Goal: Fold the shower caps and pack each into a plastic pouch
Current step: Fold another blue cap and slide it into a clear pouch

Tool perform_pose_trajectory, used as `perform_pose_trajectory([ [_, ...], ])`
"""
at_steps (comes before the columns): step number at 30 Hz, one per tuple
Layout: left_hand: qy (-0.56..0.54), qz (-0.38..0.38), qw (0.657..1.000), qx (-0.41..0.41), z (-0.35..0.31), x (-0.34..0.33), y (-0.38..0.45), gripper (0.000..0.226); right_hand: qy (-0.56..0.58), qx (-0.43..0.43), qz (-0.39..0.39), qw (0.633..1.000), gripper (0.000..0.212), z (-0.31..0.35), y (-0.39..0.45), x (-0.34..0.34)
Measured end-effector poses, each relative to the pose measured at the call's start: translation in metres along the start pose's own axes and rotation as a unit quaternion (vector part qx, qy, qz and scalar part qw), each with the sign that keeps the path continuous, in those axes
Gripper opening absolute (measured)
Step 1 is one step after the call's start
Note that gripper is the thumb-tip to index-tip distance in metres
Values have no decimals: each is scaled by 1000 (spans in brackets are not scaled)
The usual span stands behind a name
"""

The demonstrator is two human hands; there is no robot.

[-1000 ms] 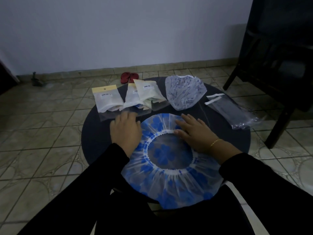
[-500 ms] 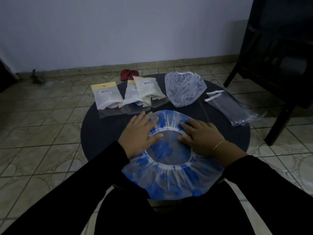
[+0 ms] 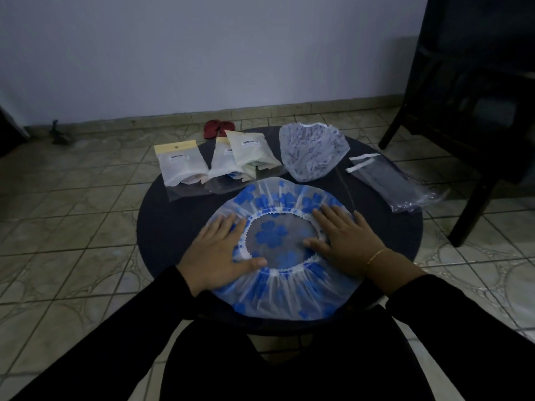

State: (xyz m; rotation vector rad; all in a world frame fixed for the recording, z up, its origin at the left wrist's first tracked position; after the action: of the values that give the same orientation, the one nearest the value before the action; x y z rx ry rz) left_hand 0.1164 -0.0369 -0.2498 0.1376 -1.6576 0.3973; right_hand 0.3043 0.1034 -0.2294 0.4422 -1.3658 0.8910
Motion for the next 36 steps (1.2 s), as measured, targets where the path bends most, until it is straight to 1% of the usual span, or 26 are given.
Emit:
perform_pose_trajectory([
  [4, 3, -17, 1000, -10, -1, 0, -1, 121, 13, 0, 0, 1000, 77, -2, 0, -2],
  [5, -22, -13, 1000, -13, -2, 4, -3, 123, 38, 7, -12, 999, 74, -2, -1, 0],
  [7, -137, -17, 990, -13, -1, 15, -9, 120, 109, 30, -73, 991, 62, -4, -5, 12],
  [8, -204, -28, 978, -13, 3, 23, -12, 111, 135, 42, -114, 983, 55, -7, -10, 21],
  [9, -255, -44, 966, -15, 7, 32, -17, 96, 148, 57, -152, 976, 47, -11, -16, 31],
  [10, -278, -63, 958, -21, 13, 41, -22, 78, 145, 76, -184, 969, 41, -15, -22, 40],
  [11, -272, -83, 958, -36, 18, 50, -27, 60, 127, 91, -203, 967, 37, -20, -27, 46],
  [12, -253, -98, 961, -52, 22, 57, -32, 48, 100, 102, -209, 968, 36, -26, -31, 50],
  [13, -225, -109, 966, -66, 26, 62, -38, 44, 69, 109, -204, 970, 37, -31, -36, 51],
  [16, -94, -123, 982, -112, 34, 65, -52, 51, -36, 125, -192, 973, 39, -44, -50, 50],
  [18, 24, -136, 978, -156, 33, 57, -60, 56, -106, 159, -197, 962, 52, -44, -60, 46],
  [19, 60, -141, 973, -174, 31, 55, -63, 53, -130, 178, -205, 954, 58, -42, -64, 45],
  [20, 77, -132, 972, -179, 30, 51, -66, 50, -142, 201, -214, 945, 61, -38, -67, 43],
  [22, 82, -105, 973, -186, 25, 45, -70, 48, -152, 241, -215, 934, 59, -29, -72, 37],
  [24, 66, -81, 974, -201, 21, 37, -72, 47, -146, 257, -200, 934, 45, -24, -72, 30],
  [26, 28, -66, 978, -196, 22, 33, -72, 51, -103, 236, -184, 949, 35, -25, -71, 27],
  [29, -45, -68, 982, -169, 26, 36, -75, 63, 63, 165, -158, 972, 25, -34, -68, 34],
  [31, -90, -45, 984, -146, 28, 37, -75, 71, 167, 107, -150, 969, 19, -42, -66, 36],
  [33, -132, -17, 986, -105, 28, 38, -72, 77, 227, 55, -153, 960, 15, -46, -62, 38],
  [34, -144, -17, 986, -87, 29, 39, -70, 75, 242, 40, -165, 955, 14, -48, -59, 39],
  [36, -136, -32, 988, -67, 28, 43, -63, 64, 252, 19, -179, 951, 14, -51, -52, 41],
])
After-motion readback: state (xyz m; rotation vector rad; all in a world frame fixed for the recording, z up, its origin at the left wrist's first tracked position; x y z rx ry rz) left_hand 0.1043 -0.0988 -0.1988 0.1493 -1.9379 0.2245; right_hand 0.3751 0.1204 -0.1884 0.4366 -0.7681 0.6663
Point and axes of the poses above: each hand's wrist, its own y-axis towards the middle knuckle, its own x-axis out of the back of the hand, z = x × y, the point moved 7 cm from there along y, towards the middle knuckle, and after that the axes turned 3 degrees about y, right-handed, at the moved point
